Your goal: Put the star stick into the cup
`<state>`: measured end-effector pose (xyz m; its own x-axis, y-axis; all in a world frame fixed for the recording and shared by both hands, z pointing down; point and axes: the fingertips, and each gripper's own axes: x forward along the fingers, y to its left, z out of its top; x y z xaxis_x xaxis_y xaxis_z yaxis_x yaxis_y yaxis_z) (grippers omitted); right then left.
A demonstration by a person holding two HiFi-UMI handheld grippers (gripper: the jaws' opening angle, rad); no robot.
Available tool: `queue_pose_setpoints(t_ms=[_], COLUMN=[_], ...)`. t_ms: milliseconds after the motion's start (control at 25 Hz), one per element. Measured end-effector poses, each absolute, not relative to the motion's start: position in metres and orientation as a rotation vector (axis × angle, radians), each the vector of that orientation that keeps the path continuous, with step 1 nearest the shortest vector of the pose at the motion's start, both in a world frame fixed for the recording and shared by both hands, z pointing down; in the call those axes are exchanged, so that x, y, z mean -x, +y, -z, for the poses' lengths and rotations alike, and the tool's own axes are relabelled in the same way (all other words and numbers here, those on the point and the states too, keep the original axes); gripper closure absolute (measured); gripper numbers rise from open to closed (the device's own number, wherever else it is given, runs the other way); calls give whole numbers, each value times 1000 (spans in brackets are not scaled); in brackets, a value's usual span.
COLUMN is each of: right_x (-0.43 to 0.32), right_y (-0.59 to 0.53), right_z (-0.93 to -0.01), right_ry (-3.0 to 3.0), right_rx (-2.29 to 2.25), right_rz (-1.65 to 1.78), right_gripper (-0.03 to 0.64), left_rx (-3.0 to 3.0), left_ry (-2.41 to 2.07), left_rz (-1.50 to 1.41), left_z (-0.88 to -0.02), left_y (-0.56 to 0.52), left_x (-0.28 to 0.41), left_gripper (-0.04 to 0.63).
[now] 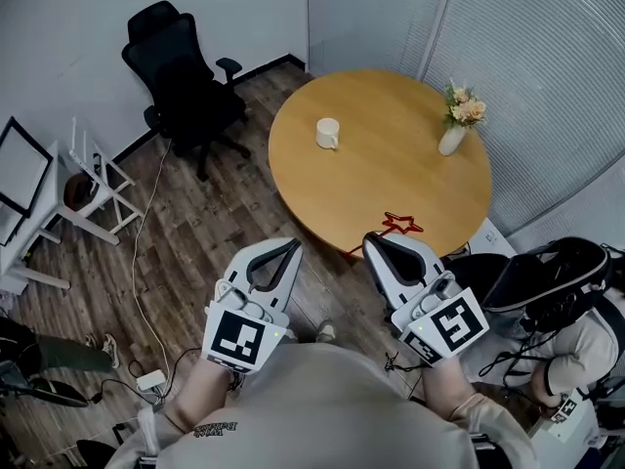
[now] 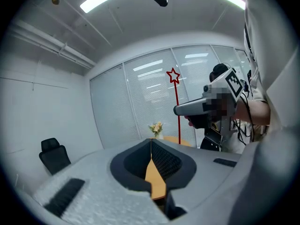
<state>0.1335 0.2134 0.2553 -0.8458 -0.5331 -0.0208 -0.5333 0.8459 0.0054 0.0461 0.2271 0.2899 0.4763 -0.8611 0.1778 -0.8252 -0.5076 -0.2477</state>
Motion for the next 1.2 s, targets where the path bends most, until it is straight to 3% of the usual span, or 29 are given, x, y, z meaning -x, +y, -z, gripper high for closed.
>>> queue_pose_setpoints(t_ms=[840,1200], right_x=[-163,-130], right_y=[191,198], right_z=[-265,-258], right_ry=[3000,3023], right_rx=[829,821], right_rz=[-25,-38], right_gripper=[586,586], left_rx=[2535,2538], left_ry=[1492,1511], left_rz=[477,428], left_z=[-302,-290], left_y=[215,221], left_x=[-73,-44], left_gripper=[574,574])
